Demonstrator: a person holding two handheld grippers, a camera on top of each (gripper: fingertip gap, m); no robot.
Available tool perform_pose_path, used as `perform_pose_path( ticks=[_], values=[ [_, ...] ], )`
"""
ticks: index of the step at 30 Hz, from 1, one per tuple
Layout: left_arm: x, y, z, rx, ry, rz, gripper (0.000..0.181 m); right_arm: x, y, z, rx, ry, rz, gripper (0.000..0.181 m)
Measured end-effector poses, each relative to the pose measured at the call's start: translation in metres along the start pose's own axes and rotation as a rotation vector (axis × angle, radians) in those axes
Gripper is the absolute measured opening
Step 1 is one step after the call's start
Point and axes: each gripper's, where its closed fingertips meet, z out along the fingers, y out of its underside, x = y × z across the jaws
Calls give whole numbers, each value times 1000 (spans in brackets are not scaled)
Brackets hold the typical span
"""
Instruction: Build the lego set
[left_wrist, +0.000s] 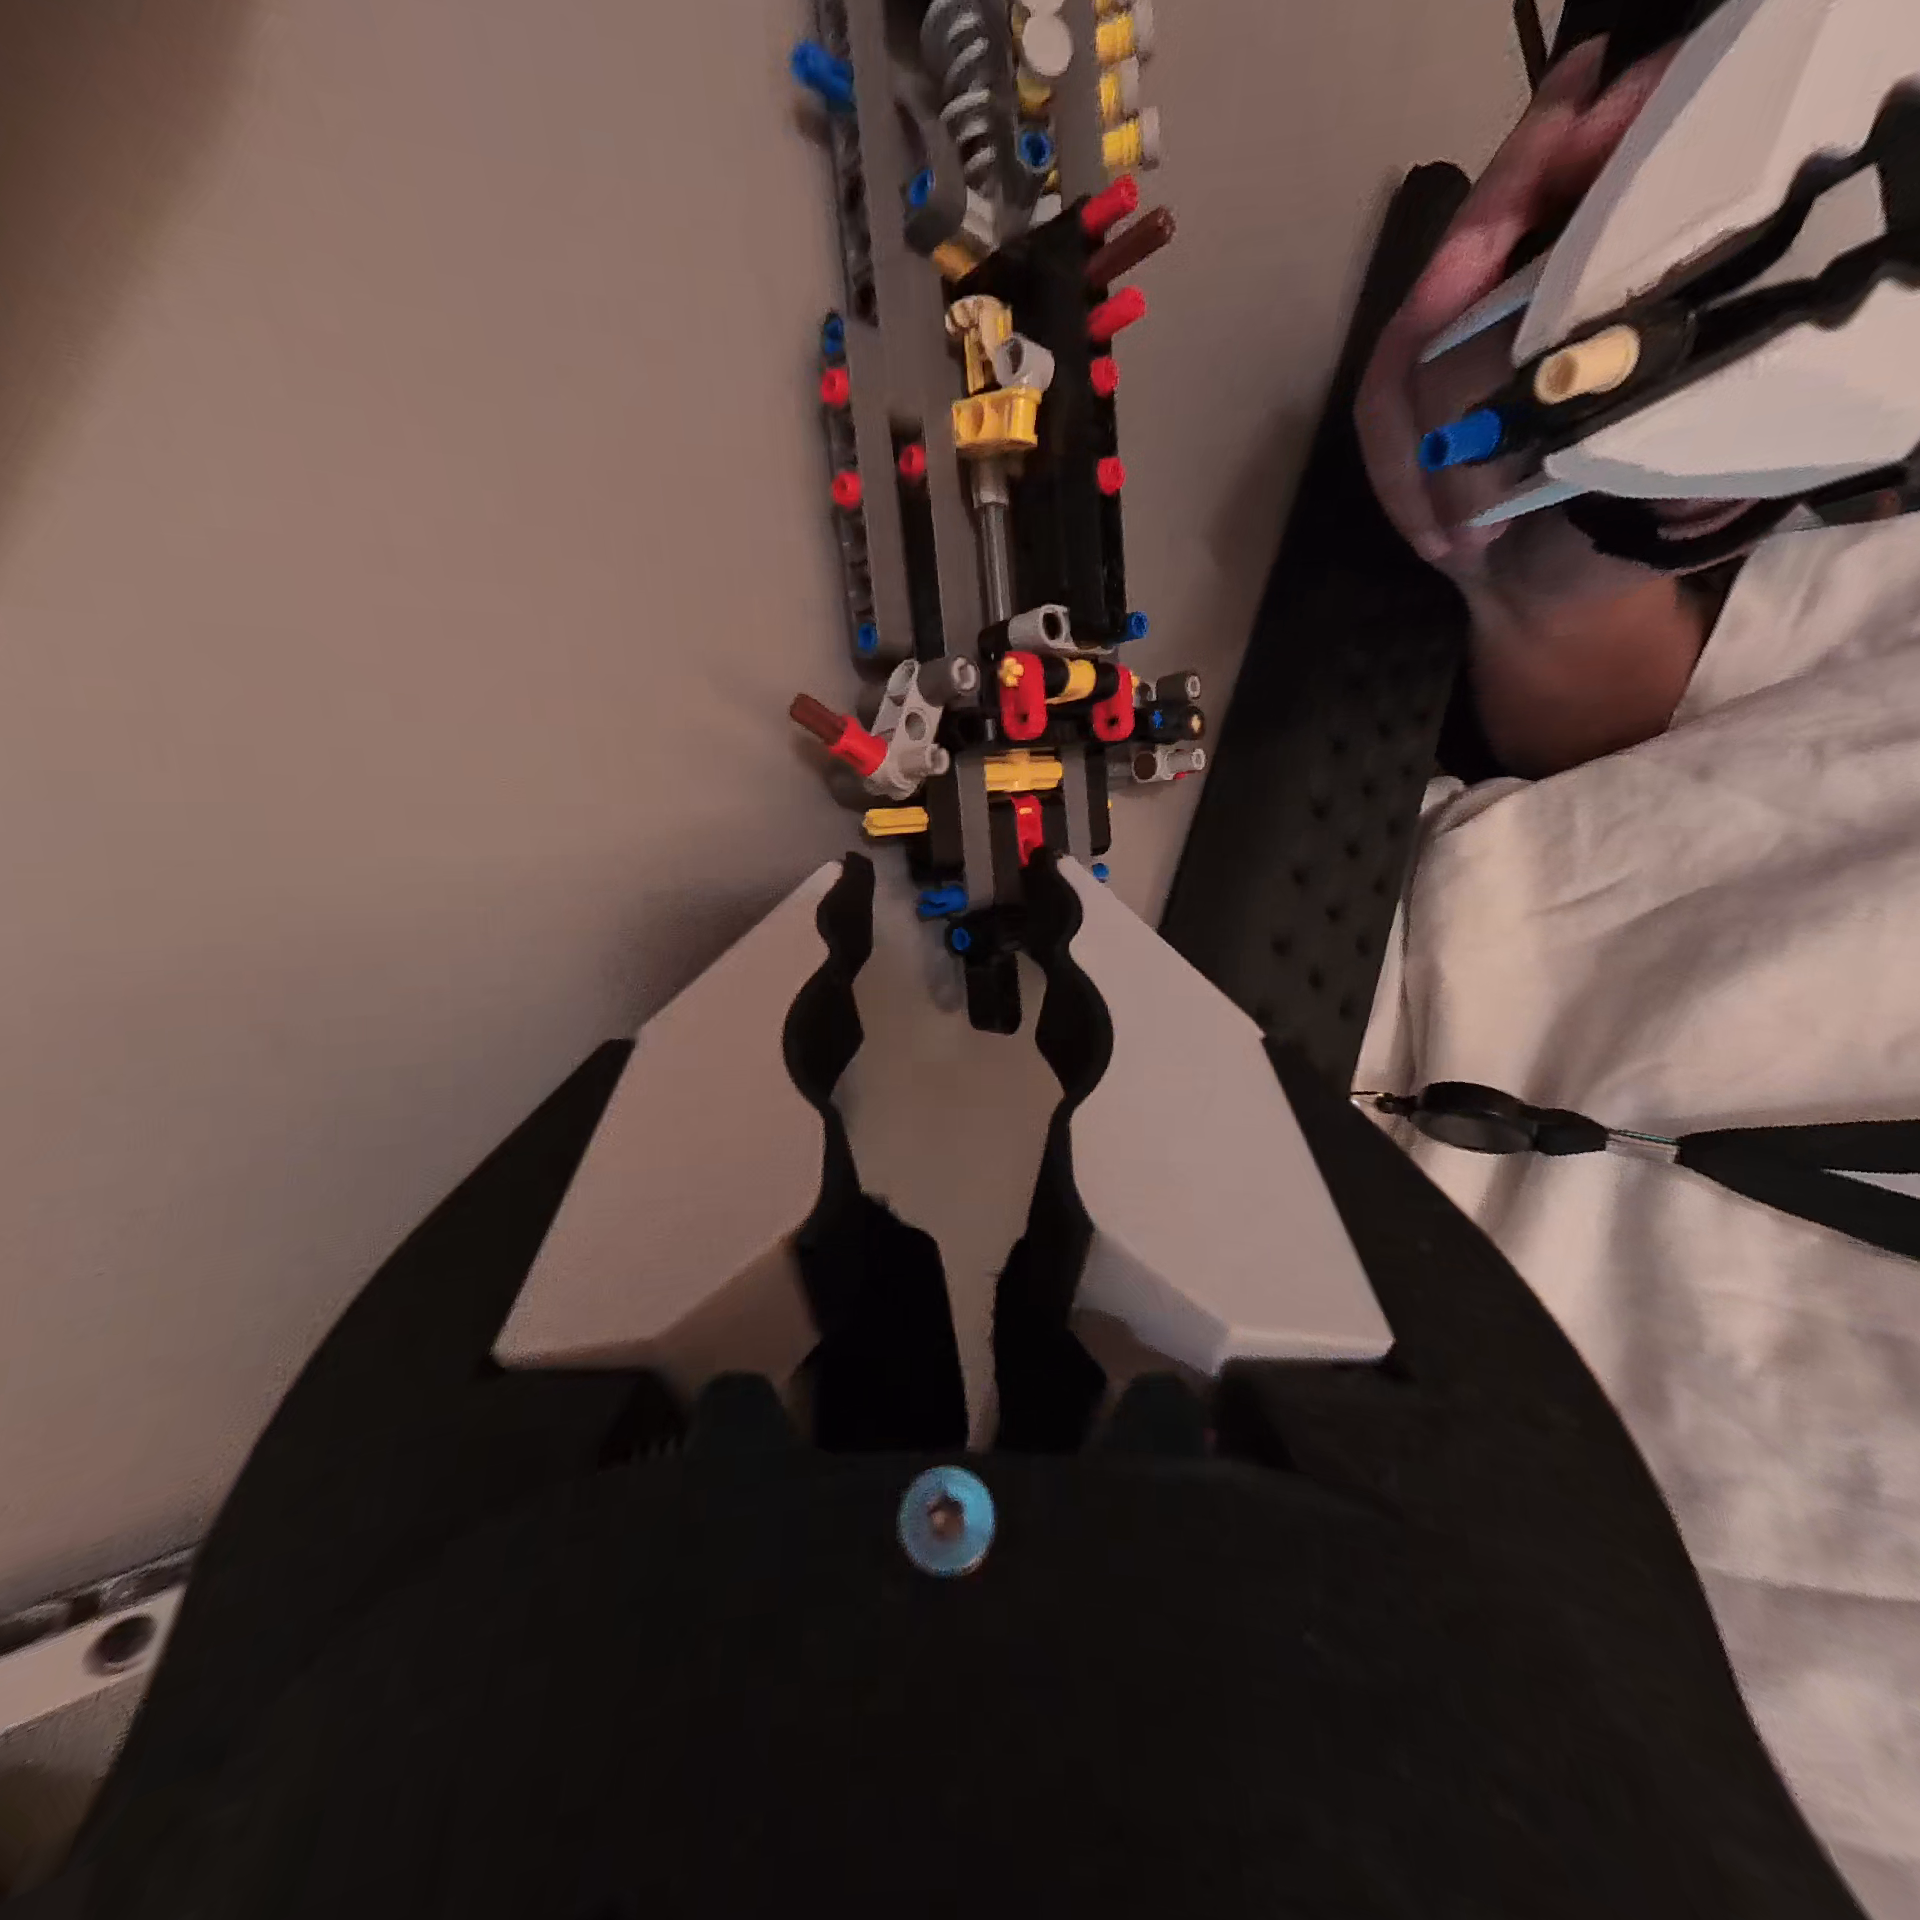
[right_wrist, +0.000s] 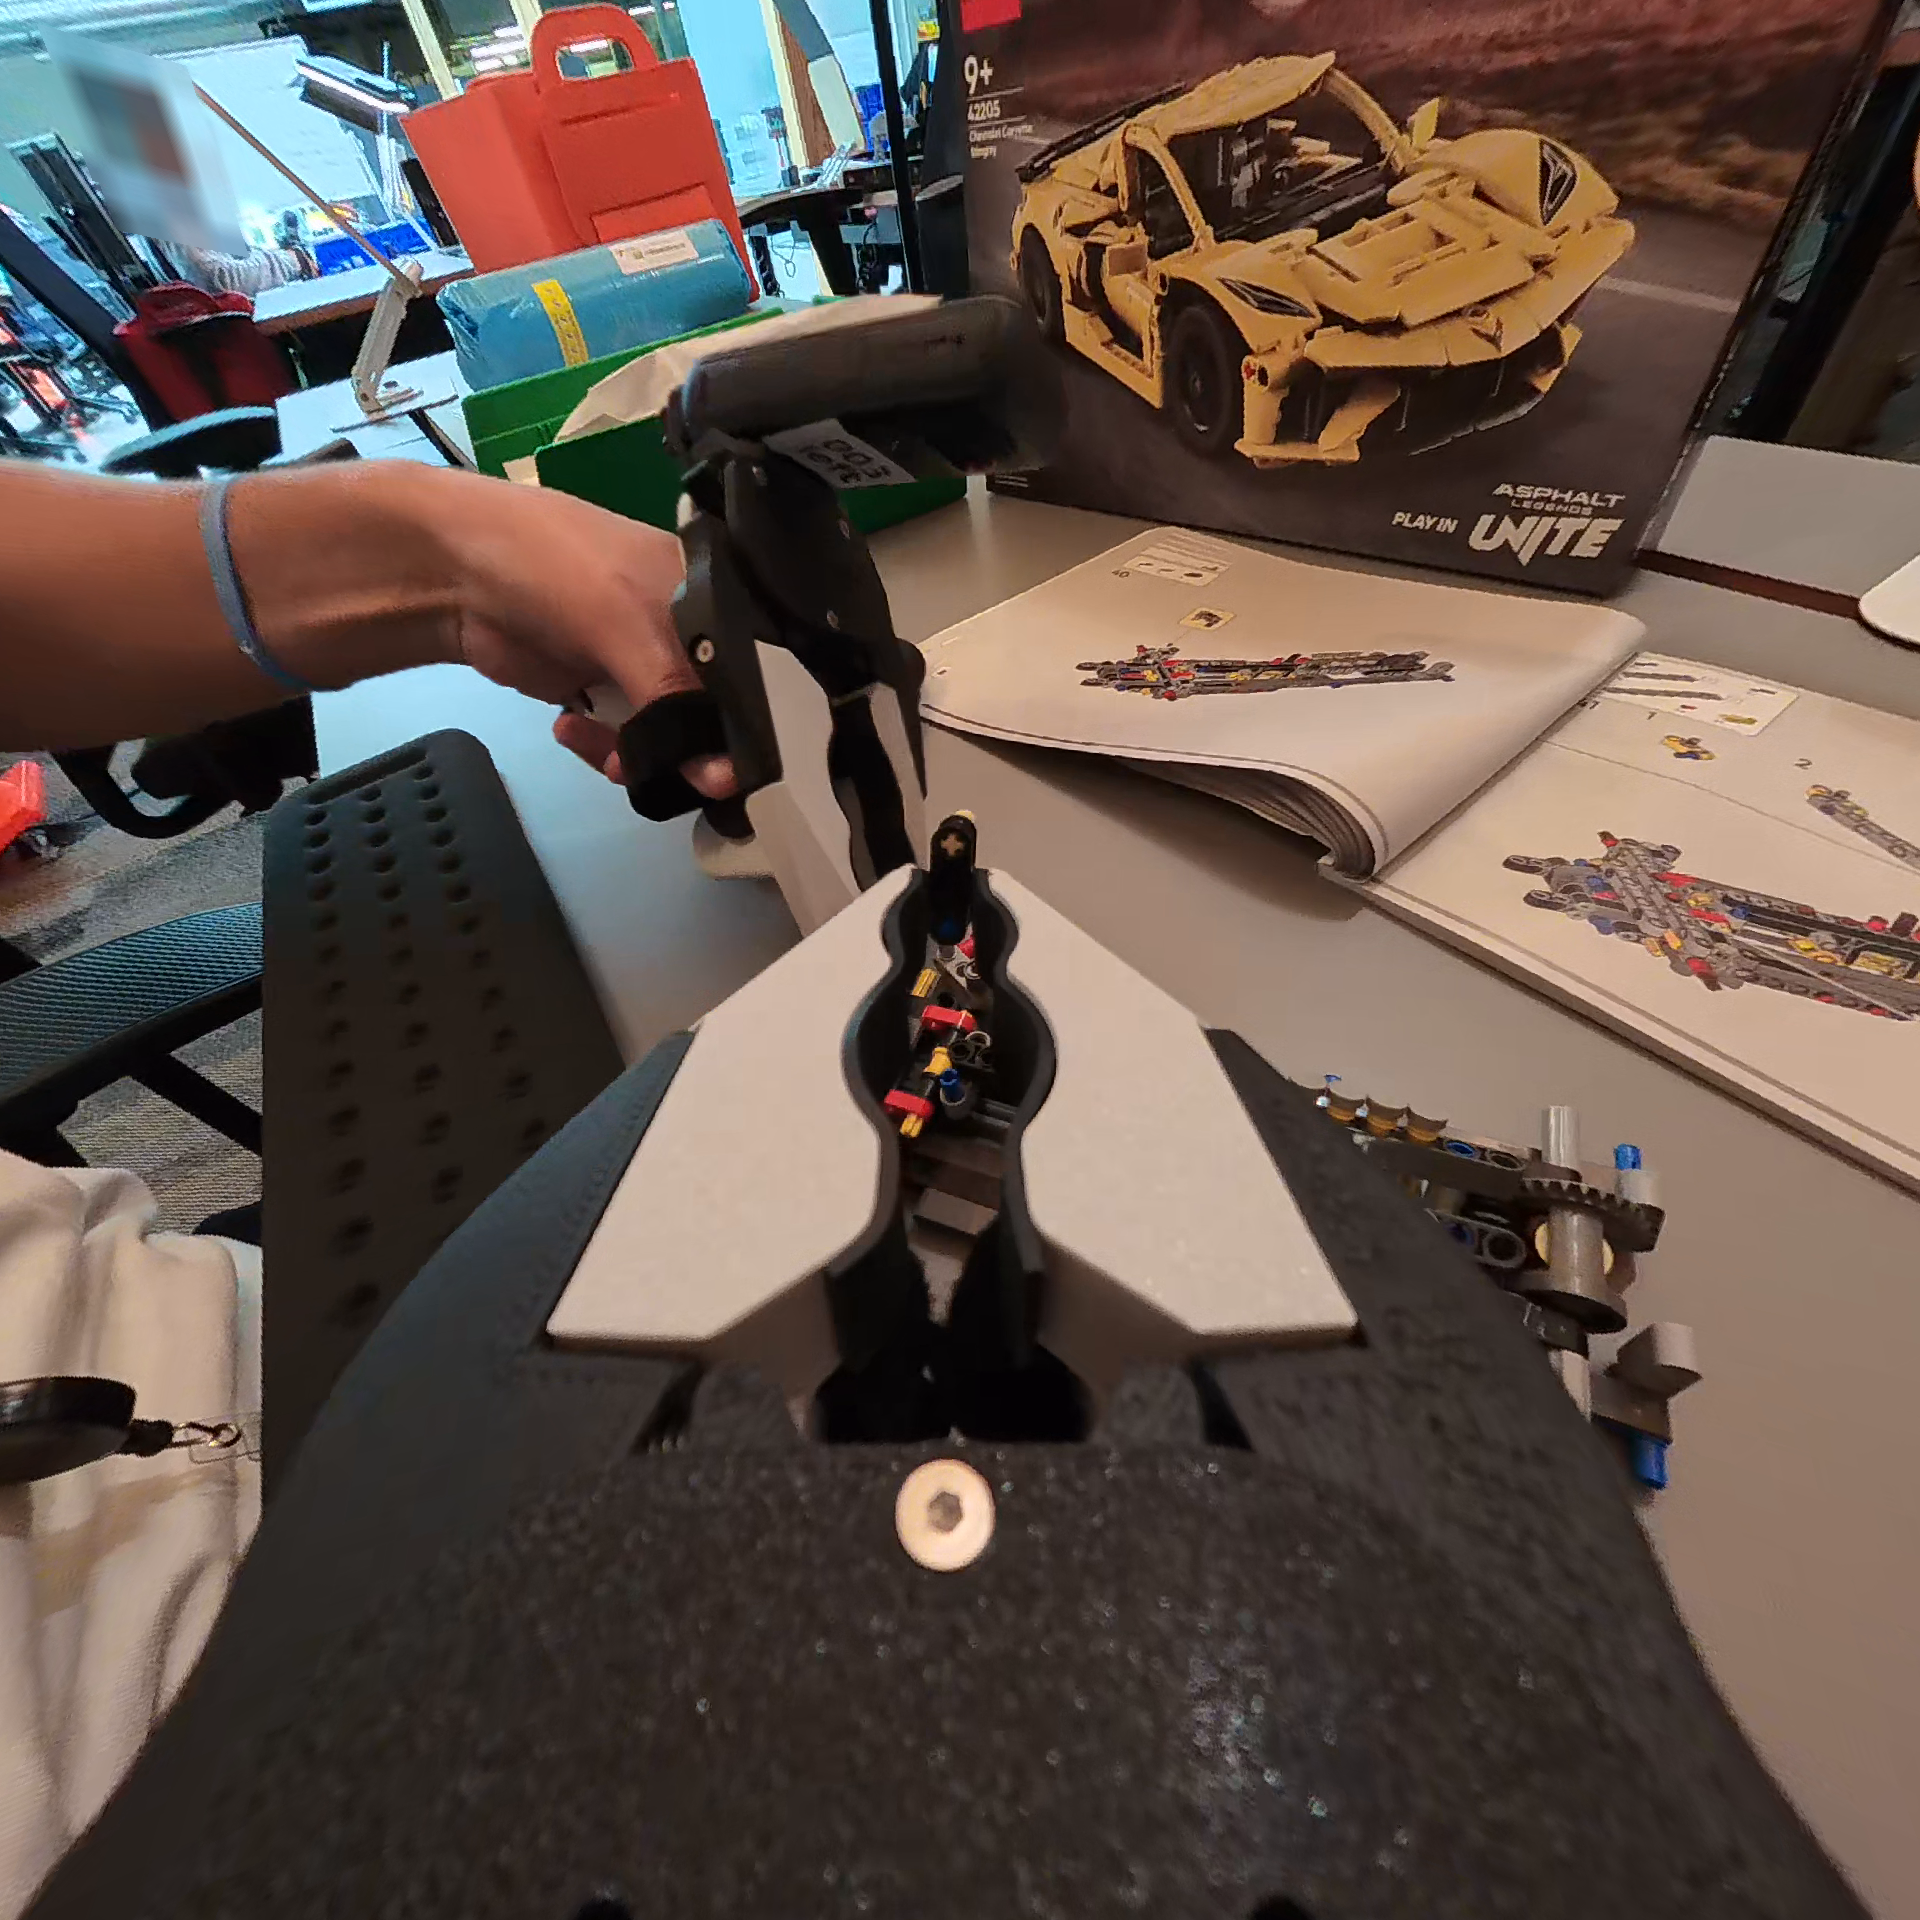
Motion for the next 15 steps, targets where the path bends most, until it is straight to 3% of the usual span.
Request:
perform_pose_path(
  ticks=[7,11,15],
  values=[
    [8,11,-14,-53,-3,-55,31,2,3,-1,-6,-12,33,6],
    [3,36,-18,-71,-138,215,28,2,2,-2,4,-22,50,6],
    [0,37,-8,-4,-291,466,28,2,2,-1,1,-27,55,6]
  ],
)
